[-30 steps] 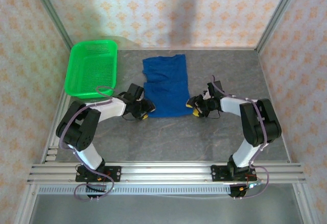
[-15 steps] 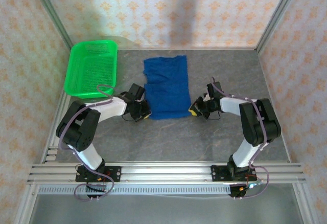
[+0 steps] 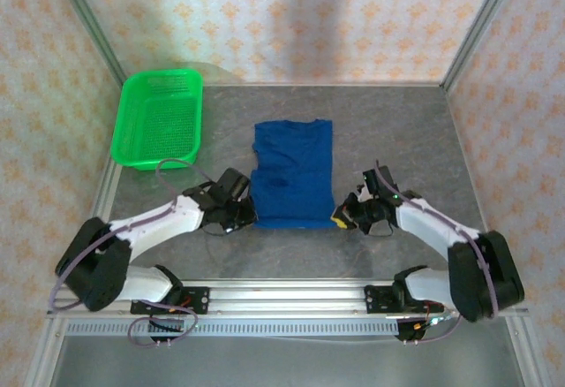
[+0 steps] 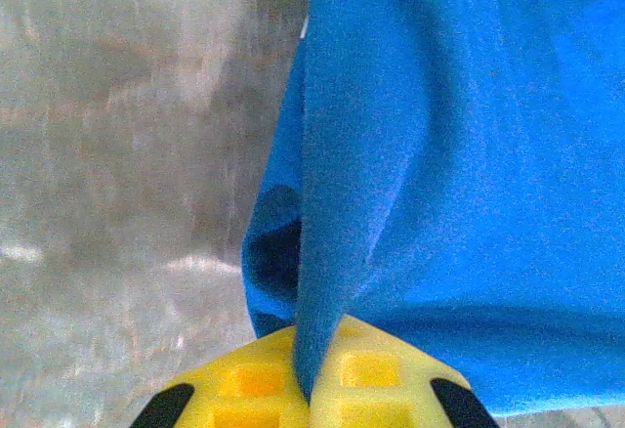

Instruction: Fold and stack the t-shirts

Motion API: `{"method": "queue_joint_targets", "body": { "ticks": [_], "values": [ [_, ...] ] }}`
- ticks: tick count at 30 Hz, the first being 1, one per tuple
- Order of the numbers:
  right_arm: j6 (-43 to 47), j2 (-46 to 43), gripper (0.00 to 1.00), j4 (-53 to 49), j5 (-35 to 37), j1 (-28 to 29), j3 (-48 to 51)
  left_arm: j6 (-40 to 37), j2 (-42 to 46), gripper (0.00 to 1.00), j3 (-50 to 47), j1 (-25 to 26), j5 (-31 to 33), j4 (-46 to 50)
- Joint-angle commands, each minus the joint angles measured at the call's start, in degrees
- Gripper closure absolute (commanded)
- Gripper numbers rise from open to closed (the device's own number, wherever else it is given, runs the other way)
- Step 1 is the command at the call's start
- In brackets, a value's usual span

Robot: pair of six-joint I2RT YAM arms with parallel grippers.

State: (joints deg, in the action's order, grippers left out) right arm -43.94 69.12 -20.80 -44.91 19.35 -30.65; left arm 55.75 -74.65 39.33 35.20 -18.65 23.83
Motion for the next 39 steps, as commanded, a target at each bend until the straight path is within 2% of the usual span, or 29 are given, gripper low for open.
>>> {"method": "queue_joint_targets", "body": {
  "ticks": [1,5,9,14,18,22,26,34,39],
  "values": [
    [-4.5,-7.2,1.00,-5.5,3.4,3.2,2.6,5.6,6.1,1.00,-2.6,4.2,6.8,6.6],
    [-7.4,-14.5,1.00,-10.3,5.5,7.9,3.6,11.0,13.1,1.00,-4.9,10.6,10.4,9.6],
    [-9.0,-20.5,1.00,-15.3,6.9,10.1,2.3,13.5,16.4,1.00,-4.6,15.2,13.1,12.6],
    [-11.0,-24.0,1.00,-18.7,8.6,13.5,0.4,14.2,17.1,1.00,-1.2,18.4,15.3,15.5],
    [-11.8,-25.7,1.00,-22.0,10.4,15.0,-3.9,13.8,19.2,1.00,2.8,18.9,16.6,18.3],
    [-10.5,-25.3,1.00,-25.8,12.8,14.9,-10.5,11.6,19.4,1.00,8.3,18.8,18.0,21.7],
    [-9.3,-22.2,1.00,-26.1,14.2,14.9,-16.0,10.4,18.4,1.00,11.9,18.4,18.2,21.2],
    [-4.6,-12.8,1.00,-25.7,15.4,13.9,-24.5,6.0,16.7,1.00,16.9,11.4,14.5,21.1],
    [-1.6,-8.4,1.00,-25.6,14.0,10.4,-28.7,3.5,14.6,1.00,18.7,7.5,11.2,19.6]
  ]
}}
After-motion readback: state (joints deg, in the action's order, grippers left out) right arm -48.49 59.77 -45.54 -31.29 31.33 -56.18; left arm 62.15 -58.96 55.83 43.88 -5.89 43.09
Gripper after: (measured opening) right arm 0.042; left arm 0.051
